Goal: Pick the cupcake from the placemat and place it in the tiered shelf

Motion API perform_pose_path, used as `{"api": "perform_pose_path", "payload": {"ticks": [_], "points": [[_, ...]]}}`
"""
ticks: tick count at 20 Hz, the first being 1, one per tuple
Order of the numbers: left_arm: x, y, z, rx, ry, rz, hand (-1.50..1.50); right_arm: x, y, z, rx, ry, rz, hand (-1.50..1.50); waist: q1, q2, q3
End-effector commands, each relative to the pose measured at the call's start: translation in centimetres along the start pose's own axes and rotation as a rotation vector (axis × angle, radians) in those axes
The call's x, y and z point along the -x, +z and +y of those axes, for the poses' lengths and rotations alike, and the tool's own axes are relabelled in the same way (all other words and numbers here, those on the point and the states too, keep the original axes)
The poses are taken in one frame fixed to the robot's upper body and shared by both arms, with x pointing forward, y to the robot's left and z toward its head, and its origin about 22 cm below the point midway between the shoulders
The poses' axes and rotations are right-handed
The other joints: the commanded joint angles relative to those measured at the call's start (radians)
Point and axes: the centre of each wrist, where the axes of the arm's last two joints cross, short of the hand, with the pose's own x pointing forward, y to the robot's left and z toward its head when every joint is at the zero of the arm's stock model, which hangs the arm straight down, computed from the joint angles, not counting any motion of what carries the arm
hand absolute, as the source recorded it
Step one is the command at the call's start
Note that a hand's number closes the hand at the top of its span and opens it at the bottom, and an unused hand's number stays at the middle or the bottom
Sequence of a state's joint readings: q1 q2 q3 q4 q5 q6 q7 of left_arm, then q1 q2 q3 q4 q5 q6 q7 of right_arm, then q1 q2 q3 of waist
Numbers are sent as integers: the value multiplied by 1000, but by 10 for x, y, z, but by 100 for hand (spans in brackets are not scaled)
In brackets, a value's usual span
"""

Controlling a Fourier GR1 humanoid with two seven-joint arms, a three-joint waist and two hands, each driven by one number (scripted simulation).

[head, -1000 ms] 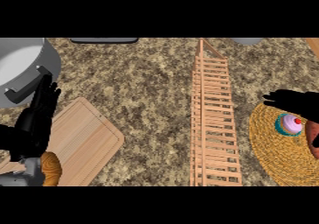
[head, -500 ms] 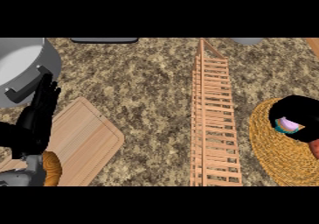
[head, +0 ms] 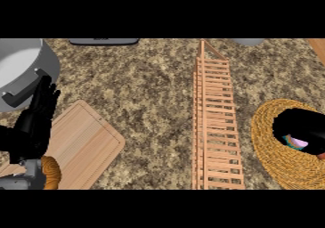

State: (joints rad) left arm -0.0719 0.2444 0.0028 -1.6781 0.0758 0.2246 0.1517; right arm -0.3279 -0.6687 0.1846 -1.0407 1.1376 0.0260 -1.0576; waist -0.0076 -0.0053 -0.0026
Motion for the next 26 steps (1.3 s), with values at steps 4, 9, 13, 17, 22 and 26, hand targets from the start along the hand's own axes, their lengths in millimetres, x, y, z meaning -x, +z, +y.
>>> {"api": "perform_pose_path", "payload": {"ticks": [4,9,13,17,22,26], "points": [[0,3,1,3,-13,9,0,-35,12,17,-47,-73,-387,150,-11,-1,2],[3,0,10,-31,-9,-3,0,-39,52,-11,16,-147,-447,150,-29,-3,0],[5,6,4,-30,5,11,0,-49,54,-19,142,-370,-460,150,-28,-3,-3],[4,7,13,-24,-17,19,0,-49,75,-46,278,-470,-414,150,-30,-4,-3],[2,10,-2,3,1,2,0,-39,107,-123,403,-473,-343,150,-8,-1,-1],[1,-3,4,8,1,18,0,-38,127,-167,437,-485,-298,150,-1,4,0]]}}
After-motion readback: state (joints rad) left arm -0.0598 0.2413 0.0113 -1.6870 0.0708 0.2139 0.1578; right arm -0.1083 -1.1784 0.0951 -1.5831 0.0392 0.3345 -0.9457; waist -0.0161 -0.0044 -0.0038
